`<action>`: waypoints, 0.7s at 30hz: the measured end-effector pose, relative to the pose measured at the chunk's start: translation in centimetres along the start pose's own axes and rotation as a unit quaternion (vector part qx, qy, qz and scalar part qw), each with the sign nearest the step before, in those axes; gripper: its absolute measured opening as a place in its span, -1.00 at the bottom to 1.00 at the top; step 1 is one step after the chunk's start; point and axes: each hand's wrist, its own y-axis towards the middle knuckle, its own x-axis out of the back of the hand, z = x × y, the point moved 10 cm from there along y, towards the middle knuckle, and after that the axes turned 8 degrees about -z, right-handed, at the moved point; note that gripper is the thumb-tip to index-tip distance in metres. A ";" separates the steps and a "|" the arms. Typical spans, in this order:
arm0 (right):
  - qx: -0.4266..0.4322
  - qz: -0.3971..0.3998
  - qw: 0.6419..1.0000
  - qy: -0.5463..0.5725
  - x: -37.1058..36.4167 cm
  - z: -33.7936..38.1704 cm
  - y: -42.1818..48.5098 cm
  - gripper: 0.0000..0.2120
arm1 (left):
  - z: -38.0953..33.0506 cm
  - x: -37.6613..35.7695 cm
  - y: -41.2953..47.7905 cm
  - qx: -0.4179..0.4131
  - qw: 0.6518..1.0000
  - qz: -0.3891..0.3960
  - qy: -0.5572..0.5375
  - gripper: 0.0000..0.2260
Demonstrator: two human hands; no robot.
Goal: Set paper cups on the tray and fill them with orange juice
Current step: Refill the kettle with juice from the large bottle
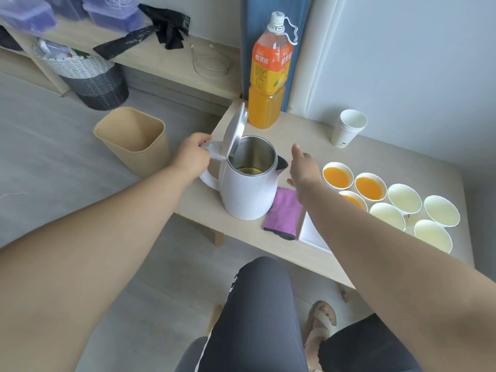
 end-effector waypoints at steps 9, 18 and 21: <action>0.184 0.008 0.982 -0.031 1.2 13.3 3.7 -0.64 | -10.5 0.3 6.4 0.001 0.995 0.004 -0.101 -0.68; 0.336 0.027 0.919 -0.204 -0.9 25.9 10.4 -0.61 | -19.0 -6.7 13.0 -0.009 0.998 0.041 -0.047 -0.25; 0.362 0.020 0.893 -0.266 -2.4 27.9 12.7 -0.54 | -19.0 -8.8 16.2 -0.003 0.999 0.031 -0.019 -0.12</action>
